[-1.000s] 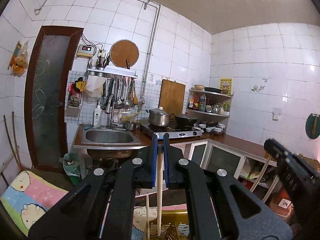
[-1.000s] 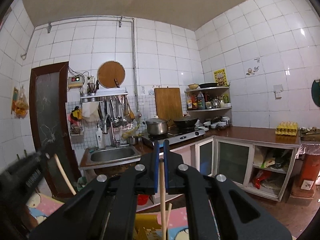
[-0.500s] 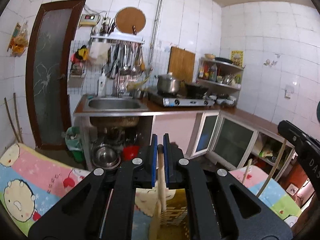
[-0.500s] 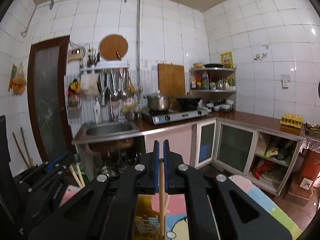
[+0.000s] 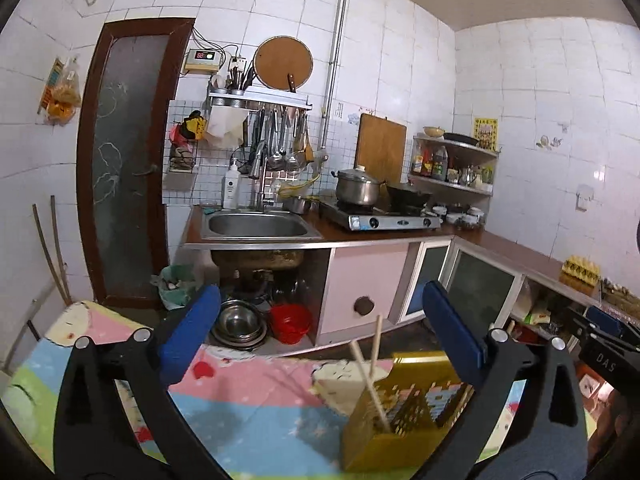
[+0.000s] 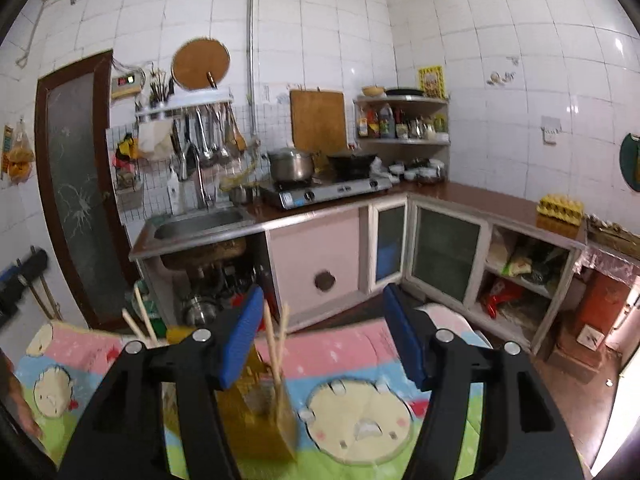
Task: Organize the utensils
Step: 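Open the left gripper into the holder while the right gripper releases its chopstick, then lower both grippers to the quilt and close the right gripper on the green frog fork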
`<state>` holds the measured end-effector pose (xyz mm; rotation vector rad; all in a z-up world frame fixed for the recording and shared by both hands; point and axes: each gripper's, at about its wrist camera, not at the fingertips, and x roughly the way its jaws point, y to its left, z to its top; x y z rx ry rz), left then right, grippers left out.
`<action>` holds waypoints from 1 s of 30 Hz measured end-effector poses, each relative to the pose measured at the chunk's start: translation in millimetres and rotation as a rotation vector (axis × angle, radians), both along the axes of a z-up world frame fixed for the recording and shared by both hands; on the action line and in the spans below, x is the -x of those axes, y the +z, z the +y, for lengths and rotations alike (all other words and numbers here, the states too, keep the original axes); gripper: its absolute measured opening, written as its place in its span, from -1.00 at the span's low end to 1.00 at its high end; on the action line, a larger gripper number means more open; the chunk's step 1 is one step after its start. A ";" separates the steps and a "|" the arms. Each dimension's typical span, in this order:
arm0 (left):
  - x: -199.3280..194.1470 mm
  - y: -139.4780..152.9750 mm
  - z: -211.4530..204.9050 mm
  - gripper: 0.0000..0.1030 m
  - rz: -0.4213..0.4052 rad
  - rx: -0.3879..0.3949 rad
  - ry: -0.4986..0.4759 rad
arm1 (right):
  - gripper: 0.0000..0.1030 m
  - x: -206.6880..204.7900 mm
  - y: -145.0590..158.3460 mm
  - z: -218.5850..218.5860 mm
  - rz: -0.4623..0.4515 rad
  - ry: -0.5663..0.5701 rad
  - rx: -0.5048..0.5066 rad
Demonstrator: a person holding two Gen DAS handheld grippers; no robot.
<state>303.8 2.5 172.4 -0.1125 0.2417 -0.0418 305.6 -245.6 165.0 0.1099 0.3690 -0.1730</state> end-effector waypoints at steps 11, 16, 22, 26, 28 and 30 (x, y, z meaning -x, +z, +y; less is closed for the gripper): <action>36.1 -58.3 14.1 0.90 0.216 -0.082 -0.015 | 0.21 42.9 -81.1 15.4 0.227 0.011 0.005; 39.4 -115.0 16.2 0.90 0.358 -0.066 -0.043 | 0.21 52.3 -135.7 24.4 0.346 0.033 -0.018; 38.5 -172.1 12.0 0.90 0.482 -0.065 -0.047 | 0.21 63.9 -178.5 22.7 0.416 0.021 -0.060; 41.9 -194.0 5.9 0.90 0.518 -0.078 -0.051 | 0.21 70.6 -192.4 23.0 0.423 0.022 -0.077; 43.8 -201.6 5.0 0.90 0.526 -0.091 -0.056 | 0.21 73.4 -195.9 22.7 0.422 0.025 -0.088; 45.1 -207.5 3.8 0.90 0.536 -0.101 -0.052 | 0.21 73.3 -197.7 24.4 0.427 0.029 -0.093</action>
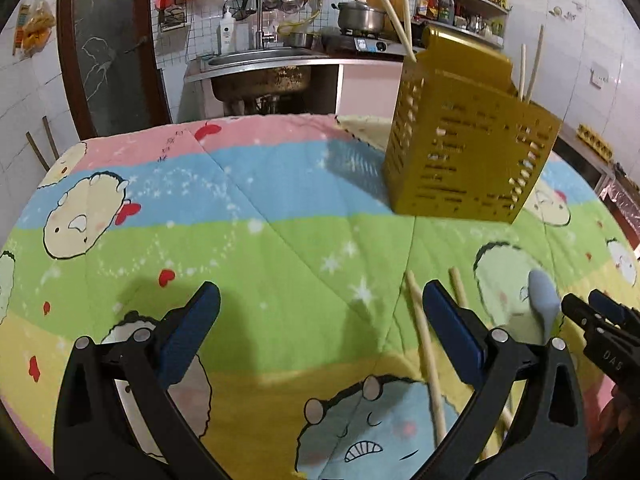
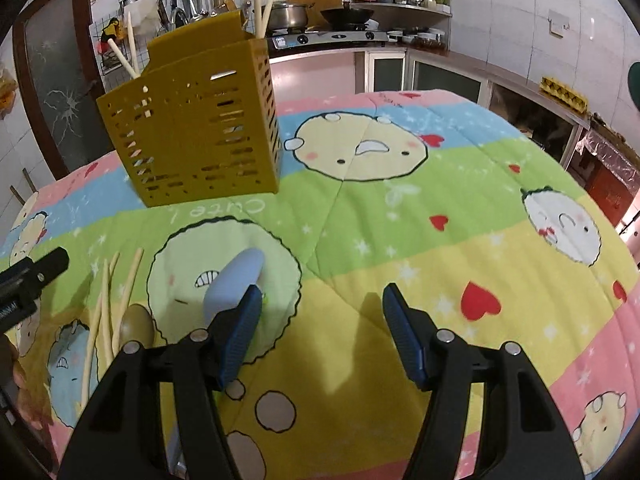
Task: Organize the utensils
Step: 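Lower both grippers to the quilt and close the right gripper on the green frog fork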
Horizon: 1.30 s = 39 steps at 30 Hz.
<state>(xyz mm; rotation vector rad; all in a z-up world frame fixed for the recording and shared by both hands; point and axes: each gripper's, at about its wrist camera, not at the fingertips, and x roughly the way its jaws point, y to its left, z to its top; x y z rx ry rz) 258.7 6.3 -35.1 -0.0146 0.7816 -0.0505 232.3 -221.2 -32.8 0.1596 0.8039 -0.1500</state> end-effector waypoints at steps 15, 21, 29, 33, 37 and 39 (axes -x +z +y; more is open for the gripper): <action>1.4 -21.1 -4.0 0.90 0.105 0.010 -0.017 | 0.21 2.0 1.8 18.8 0.032 -0.003 0.006; 4.4 -18.1 -13.6 0.90 0.105 -0.003 -0.031 | 0.19 -3.3 3.1 25.2 0.076 -0.023 0.003; 4.1 -16.6 -27.9 0.90 0.113 -0.025 -0.055 | -0.13 -16.0 -6.4 34.6 0.123 -0.032 0.001; 3.2 -20.4 -32.6 0.90 0.128 -0.026 -0.064 | -0.47 -21.2 -8.0 35.9 0.119 -0.028 -0.006; 1.4 -22.6 -29.3 0.90 0.136 -0.010 -0.046 | -0.52 -25.2 -7.4 29.6 0.100 -0.012 -0.019; -0.8 -23.1 -28.4 0.90 0.143 0.001 -0.040 | -0.56 -27.2 -6.4 24.5 0.099 -0.002 -0.031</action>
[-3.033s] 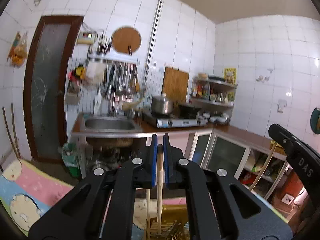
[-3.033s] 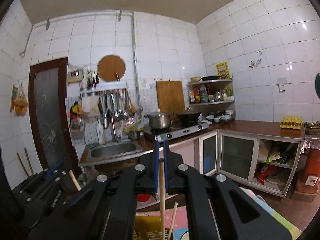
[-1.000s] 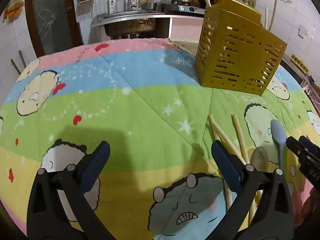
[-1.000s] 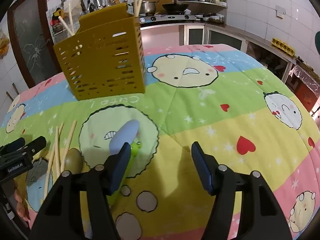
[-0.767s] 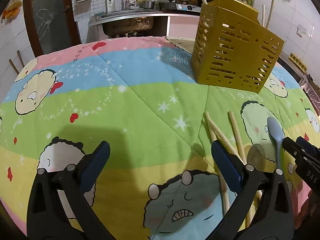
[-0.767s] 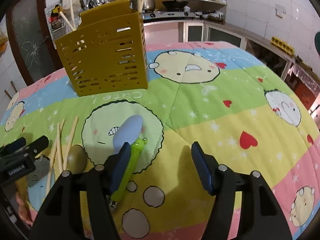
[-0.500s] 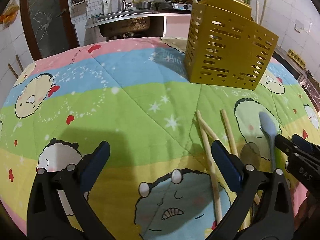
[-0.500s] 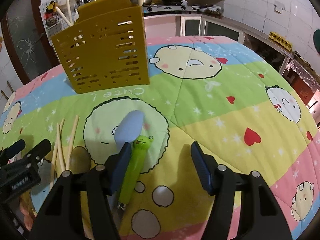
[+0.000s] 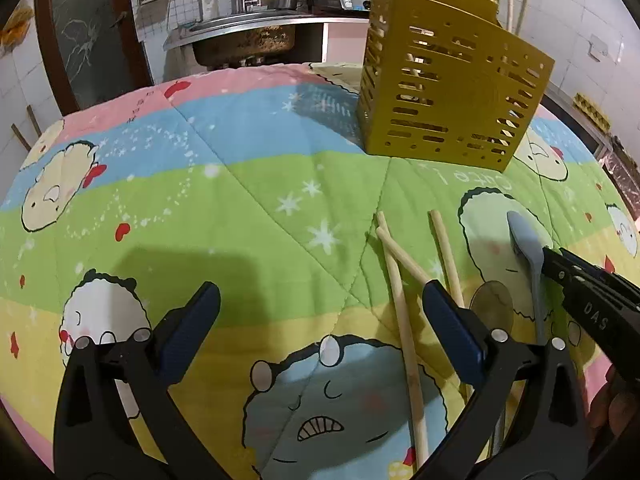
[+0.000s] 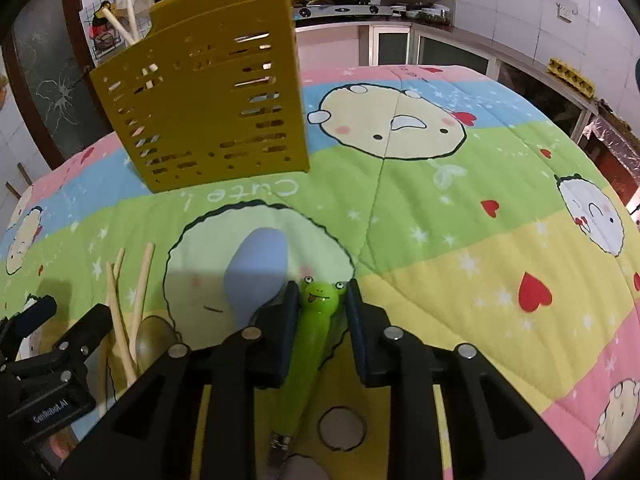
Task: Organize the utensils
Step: 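Lower both grippers to the quilt and close the right gripper on the green frog fork, then close the left gripper on a wooden chopstick while the right gripper holds the frog fork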
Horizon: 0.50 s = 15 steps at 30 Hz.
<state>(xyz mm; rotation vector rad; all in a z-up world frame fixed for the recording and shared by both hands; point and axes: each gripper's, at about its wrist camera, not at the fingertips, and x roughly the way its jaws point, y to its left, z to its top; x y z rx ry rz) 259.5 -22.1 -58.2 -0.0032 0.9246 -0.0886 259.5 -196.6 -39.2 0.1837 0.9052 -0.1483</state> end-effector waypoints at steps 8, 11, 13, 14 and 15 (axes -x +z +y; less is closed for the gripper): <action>-17.5 -4.8 -14.4 0.64 0.032 -0.002 -0.021 | -0.56 -4.5 3.2 -14.0 0.008 0.016 0.011; -23.6 -3.6 -20.8 0.33 0.034 -0.002 -0.030 | -0.56 -5.2 1.0 -18.3 0.009 0.017 -0.009; -27.9 -1.7 -24.1 0.05 0.043 0.007 -0.038 | -0.56 -6.4 0.5 -18.4 0.007 0.018 -0.003; -29.8 -1.0 -26.4 -0.23 0.042 0.003 -0.046 | -0.56 -7.2 0.6 -17.2 0.005 0.021 0.006; -31.2 -0.6 -28.1 -0.36 0.048 0.000 -0.057 | -0.56 -7.9 0.5 -16.8 0.005 0.022 0.010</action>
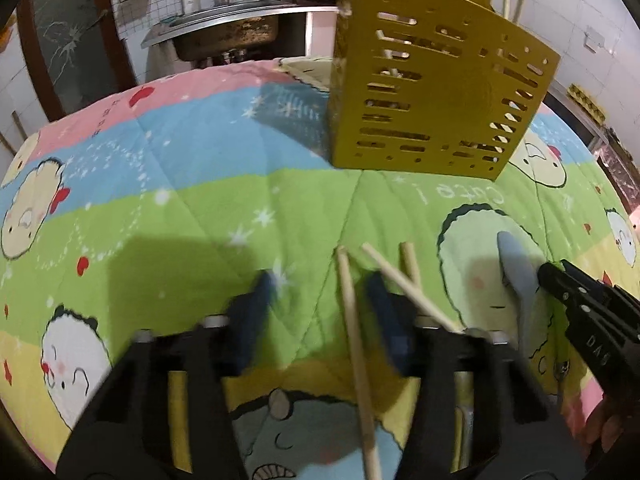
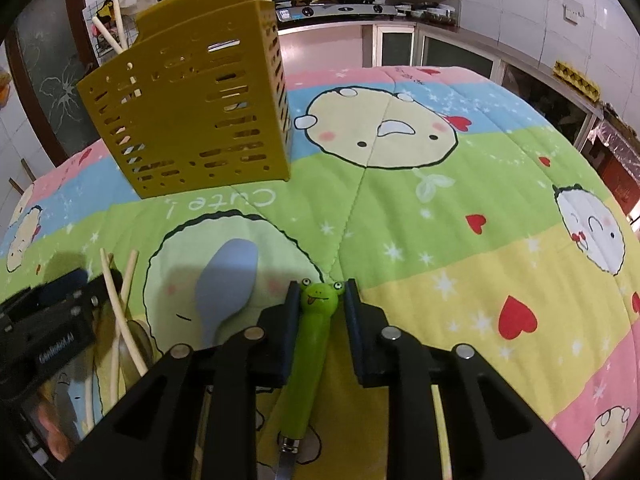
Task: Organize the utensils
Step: 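Close the left gripper on a wooden chopstick while the right gripper holds the frog fork, then carry the chopstick and frog fork up above the yellow holder with both grippers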
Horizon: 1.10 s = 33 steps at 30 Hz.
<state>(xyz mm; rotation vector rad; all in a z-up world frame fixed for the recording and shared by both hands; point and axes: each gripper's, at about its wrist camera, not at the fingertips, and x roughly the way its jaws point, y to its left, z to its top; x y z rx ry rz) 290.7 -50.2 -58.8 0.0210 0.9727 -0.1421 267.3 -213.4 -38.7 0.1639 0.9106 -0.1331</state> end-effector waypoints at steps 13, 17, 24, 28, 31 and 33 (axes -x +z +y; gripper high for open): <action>-5.6 0.1 2.0 -0.87 -0.009 0.035 0.022 | -0.56 6.8 7.0 -0.6 -0.052 -0.014 0.009; -4.2 2.7 5.0 -0.89 -0.020 0.058 0.029 | -0.56 9.7 12.3 -5.3 -0.083 -0.025 -0.007; 0.6 21.9 9.7 -0.92 -0.083 0.090 0.038 | -0.56 21.9 36.5 -9.6 -0.193 -0.039 -0.013; 9.4 42.4 10.1 -0.93 -0.163 0.099 0.032 | -0.56 29.4 58.1 -12.6 -0.276 -0.046 -0.002; 19.6 61.0 10.4 -0.93 -0.242 0.105 0.019 | -0.56 34.2 72.3 -13.1 -0.331 -0.047 0.015; 25.2 73.9 11.5 -0.93 -0.292 0.111 0.013 | -0.56 36.6 78.4 -13.8 -0.358 -0.046 0.012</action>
